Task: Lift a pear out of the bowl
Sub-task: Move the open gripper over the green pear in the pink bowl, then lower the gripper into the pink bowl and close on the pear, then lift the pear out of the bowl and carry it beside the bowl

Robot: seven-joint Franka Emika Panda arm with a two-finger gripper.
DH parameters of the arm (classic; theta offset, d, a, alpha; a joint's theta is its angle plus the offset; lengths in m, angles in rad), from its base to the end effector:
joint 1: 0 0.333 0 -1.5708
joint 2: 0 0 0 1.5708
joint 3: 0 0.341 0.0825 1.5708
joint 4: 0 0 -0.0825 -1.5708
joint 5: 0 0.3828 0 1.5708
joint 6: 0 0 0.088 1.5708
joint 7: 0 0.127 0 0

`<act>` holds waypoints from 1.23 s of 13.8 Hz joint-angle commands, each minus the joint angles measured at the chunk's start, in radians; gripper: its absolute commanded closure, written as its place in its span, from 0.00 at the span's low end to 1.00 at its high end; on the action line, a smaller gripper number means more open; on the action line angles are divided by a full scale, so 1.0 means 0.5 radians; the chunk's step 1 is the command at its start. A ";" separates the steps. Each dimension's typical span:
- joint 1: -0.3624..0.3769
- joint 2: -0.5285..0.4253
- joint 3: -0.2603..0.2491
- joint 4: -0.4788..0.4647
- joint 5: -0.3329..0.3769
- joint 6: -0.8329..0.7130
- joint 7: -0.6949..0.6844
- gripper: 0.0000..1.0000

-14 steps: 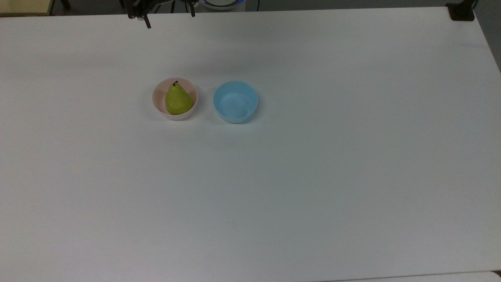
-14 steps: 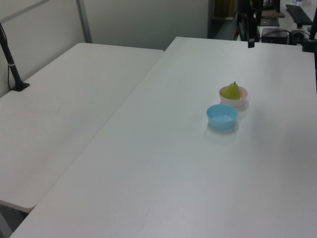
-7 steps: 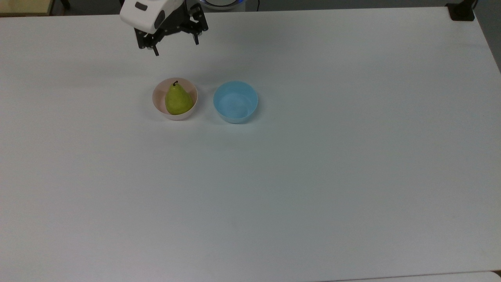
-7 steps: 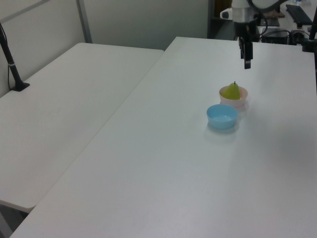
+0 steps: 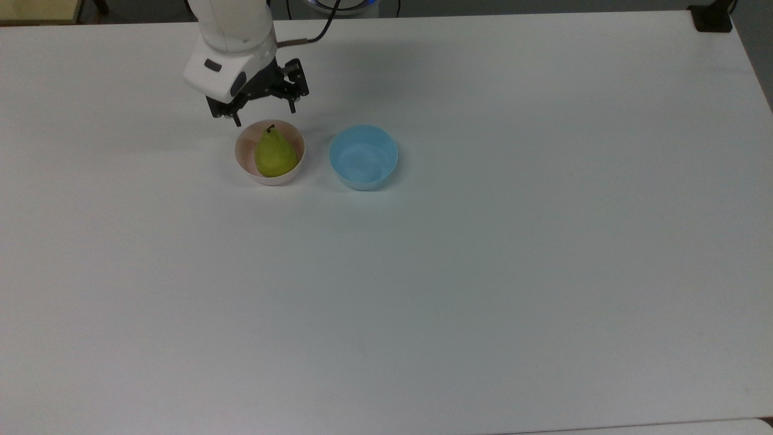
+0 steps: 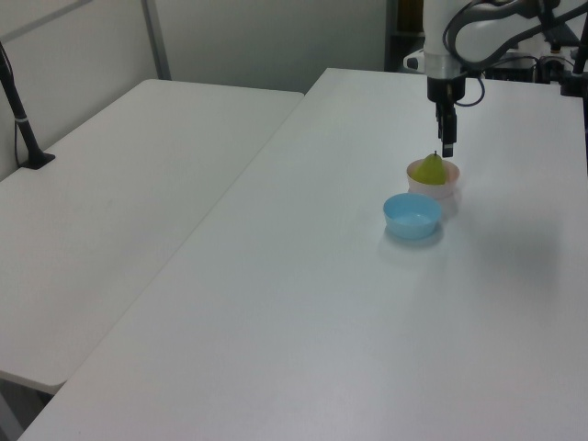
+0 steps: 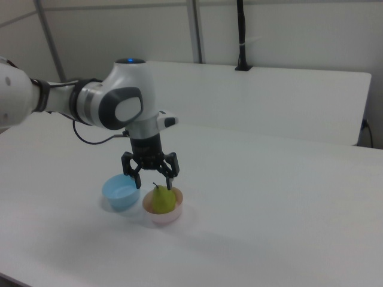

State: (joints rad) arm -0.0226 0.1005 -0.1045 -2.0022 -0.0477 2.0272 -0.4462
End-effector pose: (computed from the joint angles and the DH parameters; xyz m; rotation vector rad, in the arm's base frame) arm 0.5613 -0.0743 0.4081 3.0642 0.5289 -0.1351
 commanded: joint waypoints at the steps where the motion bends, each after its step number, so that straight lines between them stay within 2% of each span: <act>1: -0.001 0.078 -0.003 -0.021 0.019 0.142 0.070 0.14; 10: 0.015 0.244 -0.003 -0.018 0.003 0.339 0.101 0.20; 12: 0.021 0.277 0.000 -0.015 -0.018 0.351 0.138 0.26; 16: 0.027 0.269 0.013 -0.018 -0.018 0.367 0.144 0.57; 17: 0.027 0.256 0.013 -0.018 -0.021 0.354 0.144 0.62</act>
State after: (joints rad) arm -0.0193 0.2339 -0.1004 -1.9996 -0.0488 2.1803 -0.4024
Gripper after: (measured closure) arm 0.366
